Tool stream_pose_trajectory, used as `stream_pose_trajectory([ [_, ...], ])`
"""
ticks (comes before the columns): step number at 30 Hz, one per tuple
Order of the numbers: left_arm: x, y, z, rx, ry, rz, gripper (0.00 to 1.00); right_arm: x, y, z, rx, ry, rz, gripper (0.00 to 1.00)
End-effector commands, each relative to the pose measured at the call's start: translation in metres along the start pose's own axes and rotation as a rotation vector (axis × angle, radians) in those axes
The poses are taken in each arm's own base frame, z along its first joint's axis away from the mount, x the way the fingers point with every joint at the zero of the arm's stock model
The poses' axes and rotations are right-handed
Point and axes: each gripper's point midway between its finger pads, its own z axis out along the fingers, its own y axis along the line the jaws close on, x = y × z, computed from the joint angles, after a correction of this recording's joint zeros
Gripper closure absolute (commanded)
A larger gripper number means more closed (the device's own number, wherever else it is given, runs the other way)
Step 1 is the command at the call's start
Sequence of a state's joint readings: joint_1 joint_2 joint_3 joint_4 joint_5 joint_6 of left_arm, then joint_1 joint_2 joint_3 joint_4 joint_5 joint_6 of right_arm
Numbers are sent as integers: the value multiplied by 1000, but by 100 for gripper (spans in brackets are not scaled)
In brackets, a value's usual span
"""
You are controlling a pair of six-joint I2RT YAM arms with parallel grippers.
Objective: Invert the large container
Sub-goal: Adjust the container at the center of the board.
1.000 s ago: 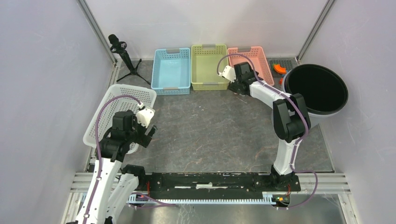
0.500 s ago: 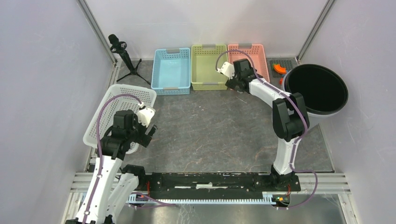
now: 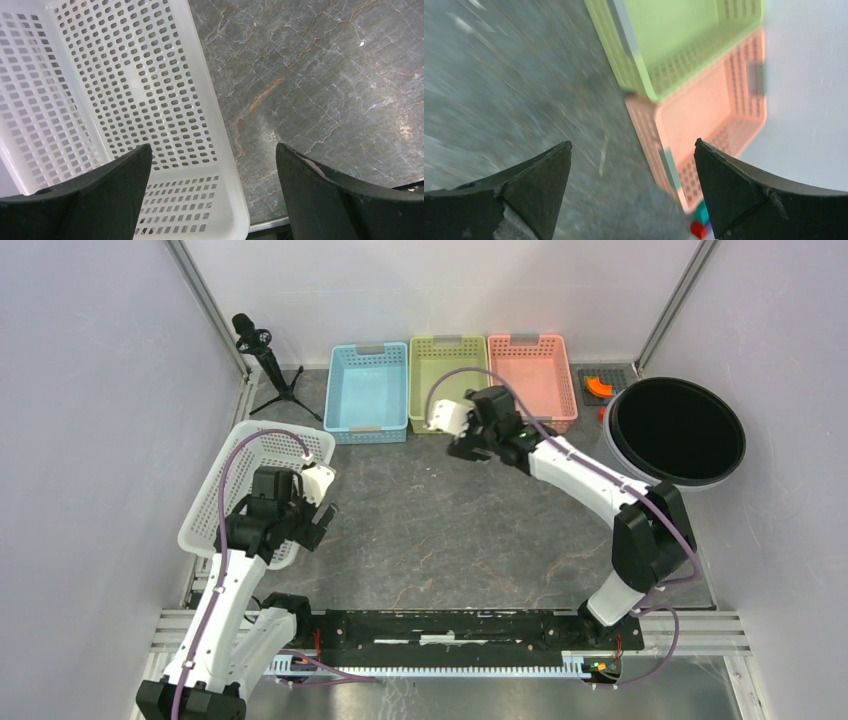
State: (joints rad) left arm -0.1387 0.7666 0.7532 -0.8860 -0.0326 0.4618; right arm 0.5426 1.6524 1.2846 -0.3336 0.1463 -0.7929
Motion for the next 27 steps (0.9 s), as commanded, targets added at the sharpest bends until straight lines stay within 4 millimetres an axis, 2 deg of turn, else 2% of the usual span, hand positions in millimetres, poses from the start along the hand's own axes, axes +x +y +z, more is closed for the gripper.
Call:
stream_pose_trajectory([
  [1,-13,3,-2,14,-25,1,0,-92,9,-13,35,-257,22,2],
  [4,-5,2,4,16,17,14,0,-135,9,-5,61,-335,57,2],
  [6,0,3,8,14,45,23,0,-157,13,7,77,-349,54,2],
  [10,3,4,11,6,55,28,0,-184,25,39,102,-329,28,2],
  [15,2,2,13,8,45,18,0,-195,40,77,121,-309,24,2],
  [19,2,3,14,11,56,16,0,-194,54,102,136,-268,39,2],
  [20,3,2,15,14,62,16,0,-199,50,105,160,-283,55,2],
  [27,6,-1,24,31,83,4,0,-197,36,122,289,-255,102,2],
])
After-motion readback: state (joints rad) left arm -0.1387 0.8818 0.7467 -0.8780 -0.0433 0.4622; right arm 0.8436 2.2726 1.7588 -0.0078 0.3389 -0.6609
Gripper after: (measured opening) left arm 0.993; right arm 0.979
